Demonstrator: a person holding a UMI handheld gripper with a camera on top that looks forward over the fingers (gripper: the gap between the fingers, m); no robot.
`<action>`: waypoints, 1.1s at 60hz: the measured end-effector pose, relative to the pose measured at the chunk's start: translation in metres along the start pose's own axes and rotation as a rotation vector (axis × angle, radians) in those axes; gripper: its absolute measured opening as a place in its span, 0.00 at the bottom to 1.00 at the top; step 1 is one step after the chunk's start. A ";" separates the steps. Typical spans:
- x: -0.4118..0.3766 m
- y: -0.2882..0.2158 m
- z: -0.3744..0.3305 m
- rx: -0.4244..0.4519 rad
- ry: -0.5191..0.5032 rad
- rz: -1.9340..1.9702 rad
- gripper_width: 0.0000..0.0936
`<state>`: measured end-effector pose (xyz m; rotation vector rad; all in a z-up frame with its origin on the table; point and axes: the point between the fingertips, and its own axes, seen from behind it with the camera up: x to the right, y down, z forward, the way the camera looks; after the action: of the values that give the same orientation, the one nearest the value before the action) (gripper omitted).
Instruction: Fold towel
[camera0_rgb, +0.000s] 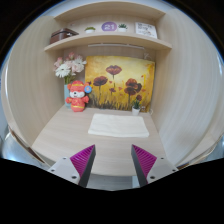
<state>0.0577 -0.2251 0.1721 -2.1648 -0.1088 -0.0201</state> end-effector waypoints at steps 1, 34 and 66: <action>-0.002 0.006 0.013 -0.003 -0.017 -0.011 0.76; -0.115 -0.019 0.299 -0.132 -0.072 0.060 0.73; -0.082 -0.011 0.337 -0.237 0.056 -0.060 0.04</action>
<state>-0.0345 0.0540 -0.0125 -2.3951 -0.1457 -0.1338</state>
